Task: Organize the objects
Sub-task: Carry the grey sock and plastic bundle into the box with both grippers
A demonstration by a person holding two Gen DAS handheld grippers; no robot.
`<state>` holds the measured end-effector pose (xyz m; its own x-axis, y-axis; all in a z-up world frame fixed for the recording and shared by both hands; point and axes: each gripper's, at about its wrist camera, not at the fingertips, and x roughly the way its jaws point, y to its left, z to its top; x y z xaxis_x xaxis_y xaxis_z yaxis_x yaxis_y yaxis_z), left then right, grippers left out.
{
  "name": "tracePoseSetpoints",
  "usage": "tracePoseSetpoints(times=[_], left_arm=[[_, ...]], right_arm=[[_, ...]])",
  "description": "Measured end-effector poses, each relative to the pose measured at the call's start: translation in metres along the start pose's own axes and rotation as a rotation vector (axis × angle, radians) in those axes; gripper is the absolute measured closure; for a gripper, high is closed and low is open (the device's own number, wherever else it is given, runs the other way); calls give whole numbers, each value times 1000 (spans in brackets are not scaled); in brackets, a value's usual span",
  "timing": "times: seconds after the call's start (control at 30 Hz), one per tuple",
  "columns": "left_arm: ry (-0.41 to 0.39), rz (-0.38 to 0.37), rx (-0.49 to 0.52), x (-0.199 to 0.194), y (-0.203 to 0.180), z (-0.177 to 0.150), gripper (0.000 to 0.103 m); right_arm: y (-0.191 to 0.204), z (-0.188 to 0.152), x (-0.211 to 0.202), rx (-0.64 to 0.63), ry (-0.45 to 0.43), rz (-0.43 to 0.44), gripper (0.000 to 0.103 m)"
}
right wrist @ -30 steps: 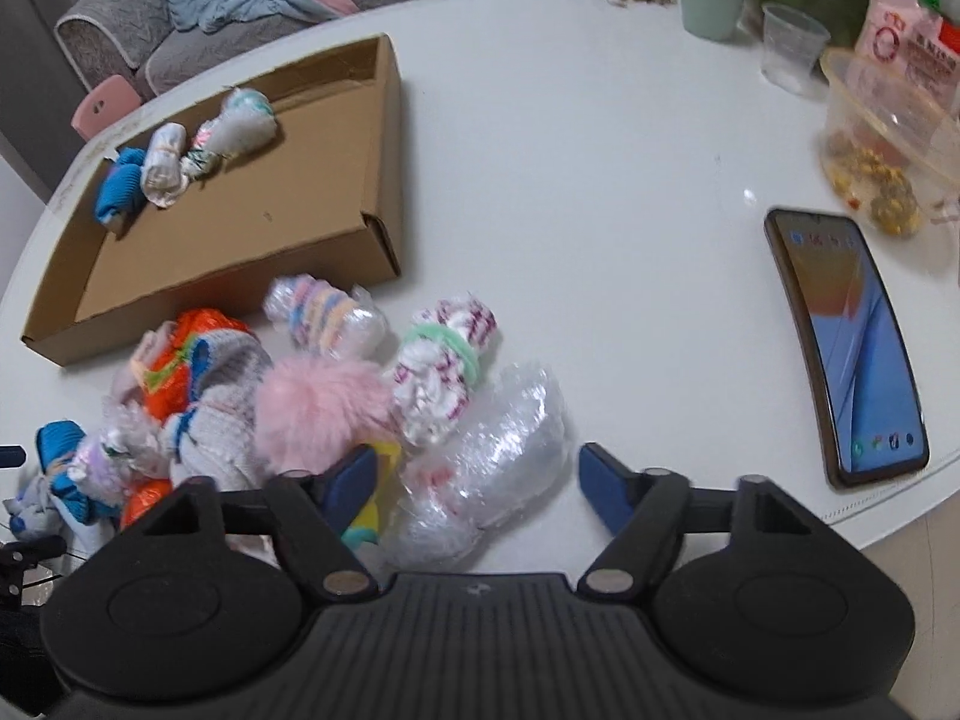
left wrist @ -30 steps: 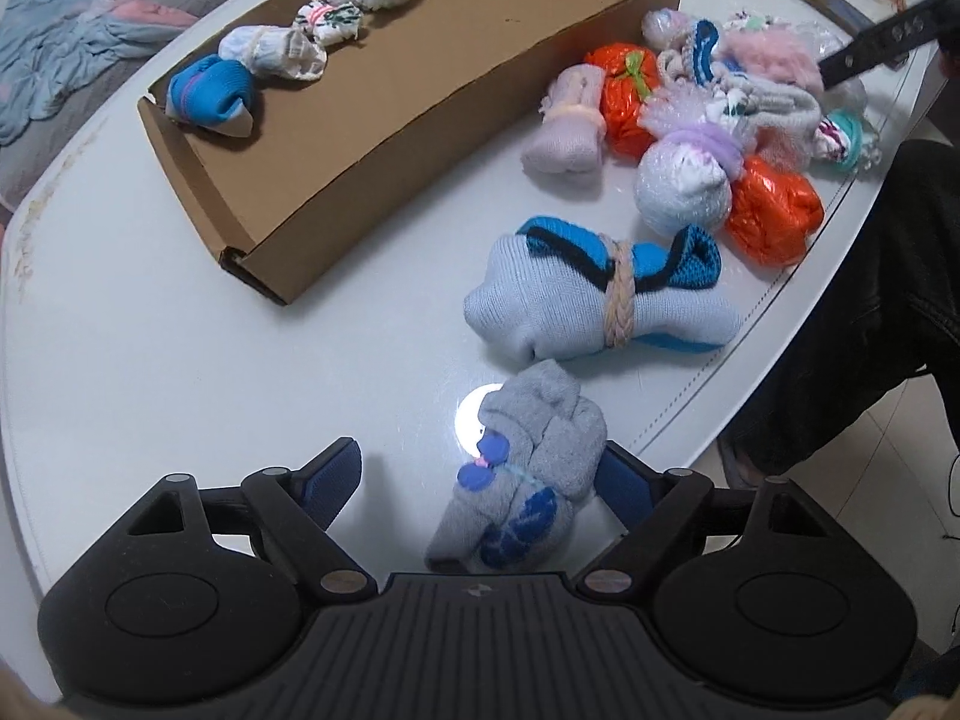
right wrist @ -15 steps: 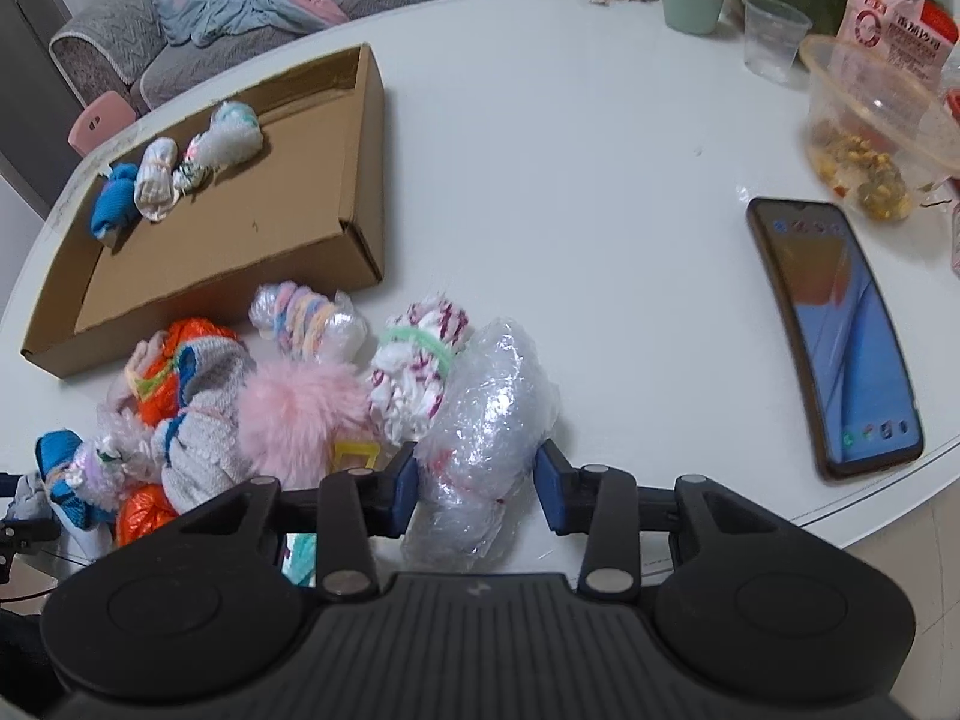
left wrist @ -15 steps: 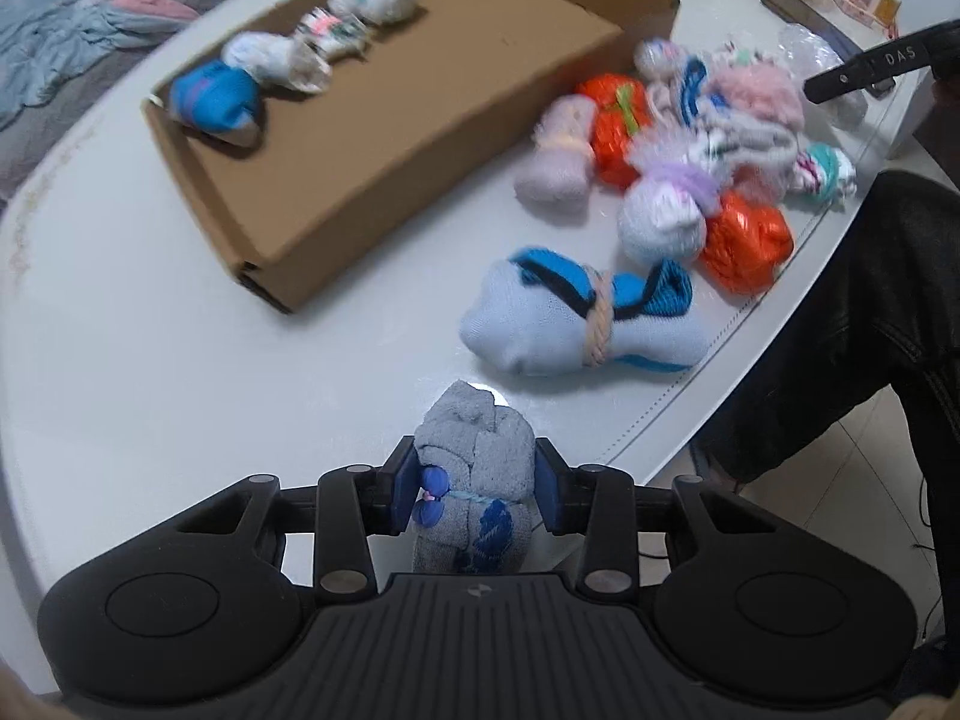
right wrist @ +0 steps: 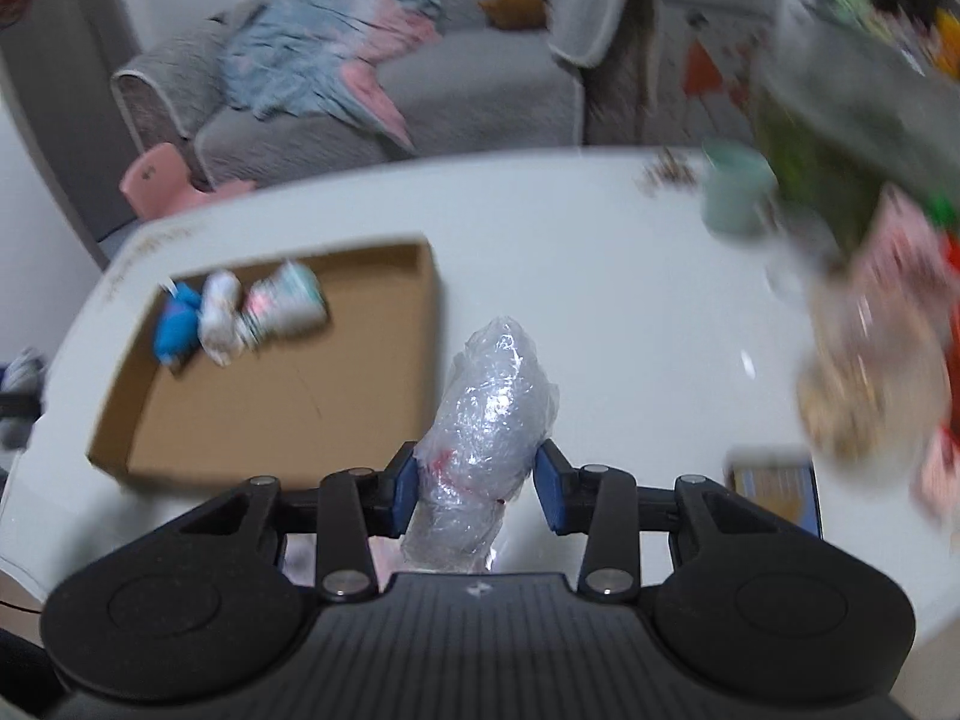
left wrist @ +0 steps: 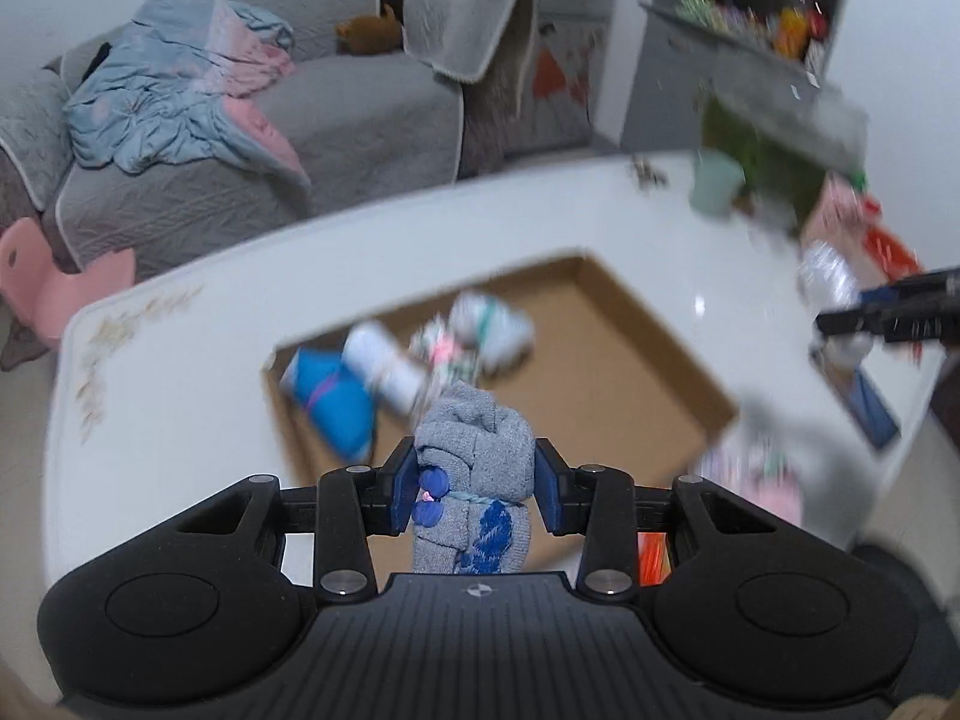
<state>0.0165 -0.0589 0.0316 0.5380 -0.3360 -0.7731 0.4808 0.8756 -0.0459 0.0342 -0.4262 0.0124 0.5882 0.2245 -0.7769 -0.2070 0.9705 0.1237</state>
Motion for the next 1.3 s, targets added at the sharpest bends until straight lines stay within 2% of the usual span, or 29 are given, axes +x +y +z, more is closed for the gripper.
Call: tracePoseSetpoints(times=[0.13, 0.3, 0.47, 0.67, 1.0, 1.07, 1.17, 1.23, 1.3], left_arm=[[-17, -29, -61, 47, -15, 31, 57], [-10, -60, -110, 106, -28, 46, 57], [8, -36, -112, 148, -31, 40, 57], [34, -45, -135, 182, -31, 30, 57], [26, -63, -125, 197, -38, 33, 55], [26, -62, -127, 197, -38, 32, 55], [26, -58, -123, 198, -41, 32, 54], [25, -65, -127, 197, -43, 33, 48], [14, -77, -131, 195, -45, 35, 33]], right_arm=[[28, 47, 26, -108, -26, 52, 66], [60, 87, 82, -207, 9, 100, 66], [86, 104, 139, -249, 73, 109, 66], [93, 98, 181, -263, 148, 65, 66], [90, 99, 186, -272, 188, 17, 64], [90, 99, 185, -268, 190, 13, 56], [92, 101, 184, -281, 192, 17, 54], [92, 103, 180, -276, 193, 19, 48], [90, 106, 176, -274, 189, 29, 45]])
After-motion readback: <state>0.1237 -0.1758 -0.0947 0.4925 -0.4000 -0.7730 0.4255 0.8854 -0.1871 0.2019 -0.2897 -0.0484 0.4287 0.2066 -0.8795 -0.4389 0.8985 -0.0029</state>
